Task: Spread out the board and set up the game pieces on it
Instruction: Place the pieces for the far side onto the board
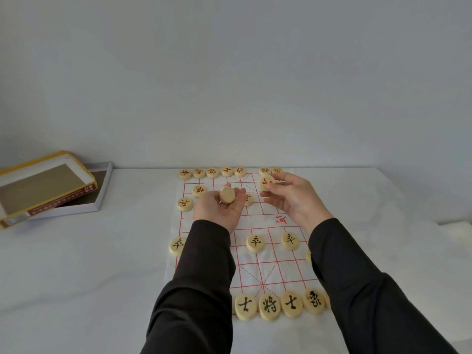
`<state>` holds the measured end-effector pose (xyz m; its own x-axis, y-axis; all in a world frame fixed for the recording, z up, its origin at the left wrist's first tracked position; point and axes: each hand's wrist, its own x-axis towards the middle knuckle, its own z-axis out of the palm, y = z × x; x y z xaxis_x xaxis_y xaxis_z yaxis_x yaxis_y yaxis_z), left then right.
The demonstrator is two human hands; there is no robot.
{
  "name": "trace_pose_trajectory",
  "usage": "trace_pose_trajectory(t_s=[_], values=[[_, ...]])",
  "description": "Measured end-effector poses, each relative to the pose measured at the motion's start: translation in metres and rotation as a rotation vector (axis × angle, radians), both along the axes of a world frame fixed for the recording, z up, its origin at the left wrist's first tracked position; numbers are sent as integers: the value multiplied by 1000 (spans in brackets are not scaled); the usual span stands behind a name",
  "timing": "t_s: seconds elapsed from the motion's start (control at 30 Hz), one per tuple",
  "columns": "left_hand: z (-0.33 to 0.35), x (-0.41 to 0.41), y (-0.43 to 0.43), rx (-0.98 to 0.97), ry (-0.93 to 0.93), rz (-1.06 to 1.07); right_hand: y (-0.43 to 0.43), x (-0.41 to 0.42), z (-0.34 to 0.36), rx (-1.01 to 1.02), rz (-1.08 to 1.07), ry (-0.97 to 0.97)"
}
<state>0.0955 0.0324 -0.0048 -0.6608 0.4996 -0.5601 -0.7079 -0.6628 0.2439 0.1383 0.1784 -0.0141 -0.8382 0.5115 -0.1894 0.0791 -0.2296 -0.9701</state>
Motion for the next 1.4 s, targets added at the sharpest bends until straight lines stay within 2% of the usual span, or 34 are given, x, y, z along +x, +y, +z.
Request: trace_pose_trajectory(t_s=[0.13, 0.27, 0.37, 0.5, 0.6, 0.77, 0.93, 1.1, 1.4], values=[[-1, -4, -1, 40, -60, 31, 9, -9, 10, -170, -33, 75], [-5, -6, 1, 56, -77, 51, 23, -24, 18, -124, -16, 25], [-8, -8, 0, 21, -68, 34, 32, -39, 21, 44, 25, -101], [-14, -7, 5, -93, 77, 104, 45, -63, 25, 401, 73, -242], [-7, -8, 3, -5, -59, 50, 54, -82, 31, 649, 59, -324], [-8, -11, 3, 16, -107, 37, 55, -105, 33, 960, 127, -445], [-9, -11, 5, -5, -94, 32, 49, -119, 17, 1143, 191, -480], [-5, -10, 7, 11, -111, 28, 47, -132, 3, 1167, 206, -505], [-3, -10, 7, -5, -110, 28, 48, -135, -9, 1335, 203, -530]])
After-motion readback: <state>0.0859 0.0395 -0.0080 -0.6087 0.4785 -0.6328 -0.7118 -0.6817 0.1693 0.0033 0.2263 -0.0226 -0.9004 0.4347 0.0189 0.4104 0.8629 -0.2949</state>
